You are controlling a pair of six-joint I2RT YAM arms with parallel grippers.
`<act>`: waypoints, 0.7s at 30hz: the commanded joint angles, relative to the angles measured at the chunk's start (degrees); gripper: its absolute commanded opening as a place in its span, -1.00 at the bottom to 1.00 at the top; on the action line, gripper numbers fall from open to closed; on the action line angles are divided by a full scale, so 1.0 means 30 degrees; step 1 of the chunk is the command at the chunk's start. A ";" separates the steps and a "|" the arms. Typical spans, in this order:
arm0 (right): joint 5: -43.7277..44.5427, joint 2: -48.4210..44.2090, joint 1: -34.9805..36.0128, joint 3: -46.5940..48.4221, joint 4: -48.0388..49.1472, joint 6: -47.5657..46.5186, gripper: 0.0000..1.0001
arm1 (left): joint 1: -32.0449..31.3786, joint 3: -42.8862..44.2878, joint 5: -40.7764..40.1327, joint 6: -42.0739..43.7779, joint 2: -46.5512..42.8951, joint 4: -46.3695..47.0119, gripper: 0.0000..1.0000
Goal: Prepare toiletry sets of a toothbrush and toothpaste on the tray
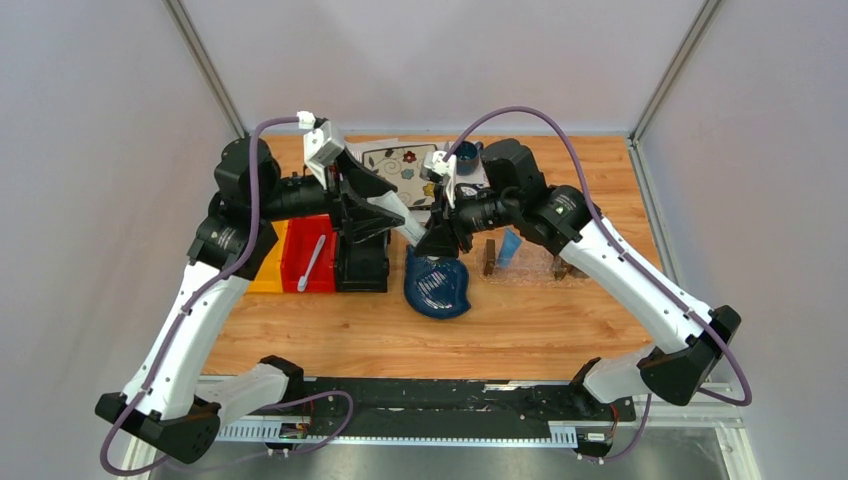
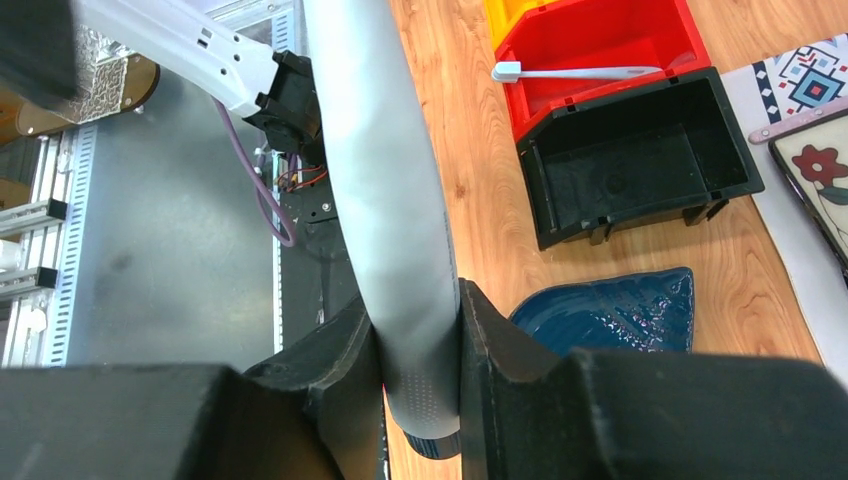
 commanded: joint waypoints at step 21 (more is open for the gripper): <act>-0.0898 0.0569 -0.0403 0.4335 0.3007 0.4560 -1.00 | -0.0067 -0.4139 -0.0667 -0.9509 -0.0576 1.3896 0.57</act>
